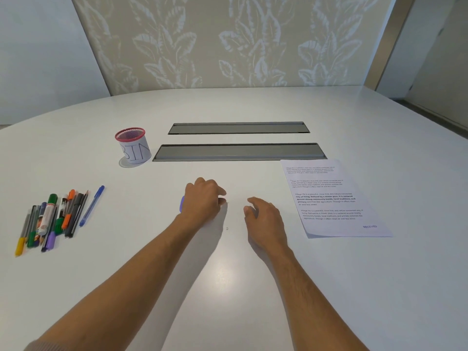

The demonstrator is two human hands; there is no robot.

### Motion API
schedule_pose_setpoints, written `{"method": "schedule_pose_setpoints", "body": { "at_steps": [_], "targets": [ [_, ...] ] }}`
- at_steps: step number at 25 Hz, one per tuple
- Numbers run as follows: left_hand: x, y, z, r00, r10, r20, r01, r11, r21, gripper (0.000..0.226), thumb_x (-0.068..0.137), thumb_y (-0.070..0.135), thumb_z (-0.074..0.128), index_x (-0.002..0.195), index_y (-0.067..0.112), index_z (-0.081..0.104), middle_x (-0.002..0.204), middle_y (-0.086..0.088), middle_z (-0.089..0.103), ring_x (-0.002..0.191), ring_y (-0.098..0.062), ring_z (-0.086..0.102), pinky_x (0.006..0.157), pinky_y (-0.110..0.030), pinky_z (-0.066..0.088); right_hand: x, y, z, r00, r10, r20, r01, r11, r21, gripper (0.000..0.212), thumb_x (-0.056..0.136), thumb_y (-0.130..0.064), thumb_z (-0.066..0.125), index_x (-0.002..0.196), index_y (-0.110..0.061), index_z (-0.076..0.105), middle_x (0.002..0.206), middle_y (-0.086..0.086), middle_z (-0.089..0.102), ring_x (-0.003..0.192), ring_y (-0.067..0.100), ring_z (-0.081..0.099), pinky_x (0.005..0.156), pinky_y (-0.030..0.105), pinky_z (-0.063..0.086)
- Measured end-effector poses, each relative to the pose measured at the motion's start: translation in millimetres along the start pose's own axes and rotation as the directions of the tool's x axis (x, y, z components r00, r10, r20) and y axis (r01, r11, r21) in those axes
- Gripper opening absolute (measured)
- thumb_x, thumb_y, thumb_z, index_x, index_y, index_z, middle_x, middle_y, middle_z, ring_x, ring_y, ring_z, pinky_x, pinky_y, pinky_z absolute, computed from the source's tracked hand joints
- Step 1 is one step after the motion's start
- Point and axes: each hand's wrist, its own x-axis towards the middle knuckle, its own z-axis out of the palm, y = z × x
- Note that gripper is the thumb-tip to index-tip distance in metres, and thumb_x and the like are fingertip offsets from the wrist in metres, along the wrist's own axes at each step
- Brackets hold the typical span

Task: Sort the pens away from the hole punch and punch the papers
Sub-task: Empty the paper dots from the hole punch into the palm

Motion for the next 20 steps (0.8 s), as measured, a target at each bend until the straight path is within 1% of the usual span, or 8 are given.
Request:
{"method": "schedule_pose_setpoints", "body": {
  "at_steps": [3, 5, 7, 9, 11, 13, 16, 20],
  "targets": [
    [3.8, 3.3, 7.4, 1.0, 0.002, 0.027, -0.003, 0.999, 0.033, 0.022, 0.095, 0.028, 0.056, 0.11, 0.028, 0.072, 0.112, 0.004, 0.069, 0.104, -0.023, 0.053, 0.081, -0.035, 0.037, 2.1, -6.5, -4.0, 0.994, 0.085, -0.073, -0.066, 0.972, 0.226, 0.037, 0.099, -0.033, 0.055, 0.131, -0.017, 0.062, 0.136, 0.0, 0.061, 0.127, 0.017, 0.055, 0.102, 0.022, 0.038],
    [4.6, 4.4, 12.8, 0.999, 0.011, 0.04, -0.012, 0.999, 0.033, 0.024, 0.092, 0.014, 0.055, 0.095, 0.028, 0.075, 0.101, 0.005, 0.071, 0.095, -0.022, 0.052, 0.073, -0.032, 0.033, 6.0, -10.9, -5.5, 0.982, 0.183, -0.051, -0.135, 0.861, 0.49, 0.037, 0.096, -0.042, 0.058, 0.127, -0.022, 0.064, 0.131, -0.007, 0.064, 0.123, 0.015, 0.058, 0.105, 0.029, 0.042],
    [6.7, 4.8, 16.9, 0.999, 0.014, 0.046, -0.015, 1.0, 0.012, 0.029, 0.09, 0.007, 0.053, 0.09, 0.026, 0.075, 0.096, 0.006, 0.072, 0.092, -0.022, 0.052, 0.071, -0.031, 0.03, 9.7, -14.6, -5.4, 0.957, 0.281, 0.071, -0.227, 0.573, 0.788, 0.042, 0.095, -0.05, 0.056, 0.127, -0.023, 0.063, 0.129, -0.007, 0.065, 0.122, 0.014, 0.06, 0.106, 0.036, 0.046],
    [9.7, 5.5, 18.9, 0.999, 0.029, 0.041, -0.029, 1.0, 0.009, 0.027, 0.091, 0.009, 0.054, 0.091, 0.024, 0.076, 0.096, 0.004, 0.073, 0.092, -0.022, 0.055, 0.071, -0.031, 0.036, 11.9, -16.2, -5.2, 0.938, 0.284, 0.199, -0.267, 0.224, 0.937, 0.054, 0.097, -0.051, 0.05, 0.133, -0.012, 0.057, 0.133, 0.003, 0.063, 0.123, 0.017, 0.06, 0.109, 0.036, 0.045],
    [12.6, 6.7, 20.4, 0.998, 0.038, 0.046, -0.039, 0.999, 0.019, 0.023, 0.093, 0.012, 0.054, 0.094, 0.021, 0.076, 0.097, 0.001, 0.074, 0.091, -0.021, 0.059, 0.075, -0.032, 0.046, 12.4, -16.0, -5.9, 0.923, 0.27, 0.276, -0.281, -0.022, 0.96, 0.063, 0.097, -0.054, 0.047, 0.135, -0.004, 0.054, 0.134, 0.011, 0.06, 0.123, 0.022, 0.059, 0.108, 0.038, 0.045],
    [15.3, 7.2, 21.2, 0.997, 0.038, 0.067, -0.041, 0.999, 0.03, 0.02, 0.093, 0.014, 0.056, 0.096, 0.018, 0.075, 0.096, -0.001, 0.074, 0.09, -0.021, 0.062, 0.079, -0.032, 0.05, 12.9, -14.8, -6.1, 0.914, 0.263, 0.309, -0.273, -0.162, 0.948, 0.069, 0.096, -0.058, 0.047, 0.135, -0.001, 0.052, 0.135, 0.015, 0.059, 0.123, 0.027, 0.059, 0.106, 0.04, 0.047],
    [17.8, 9.3, 22.7, 0.993, 0.044, 0.109, -0.054, 0.994, 0.095, 0.016, 0.093, 0.017, 0.058, 0.097, 0.015, 0.074, 0.094, -0.004, 0.073, 0.086, -0.021, 0.063, 0.081, -0.033, 0.052, 13.8, -11.5, -5.3, 0.917, 0.24, 0.317, -0.251, -0.269, 0.93, 0.076, 0.094, -0.061, 0.047, 0.136, 0.002, 0.051, 0.135, 0.02, 0.059, 0.12, 0.032, 0.061, 0.102, 0.043, 0.05],
    [15.1, 15.8, 21.1, 0.99, 0.039, 0.137, -0.064, 0.981, 0.181, 0.013, 0.092, 0.014, 0.059, 0.097, 0.012, 0.07, 0.091, -0.005, 0.071, 0.078, -0.019, 0.059, 0.079, -0.03, 0.05, 13.9, -9.2, -4.3, 0.925, 0.22, 0.311, -0.235, -0.312, 0.92, 0.079, 0.093, -0.063, 0.047, 0.135, 0.003, 0.051, 0.135, 0.021, 0.059, 0.121, 0.034, 0.06, 0.105, 0.046, 0.048]
  ]
}}
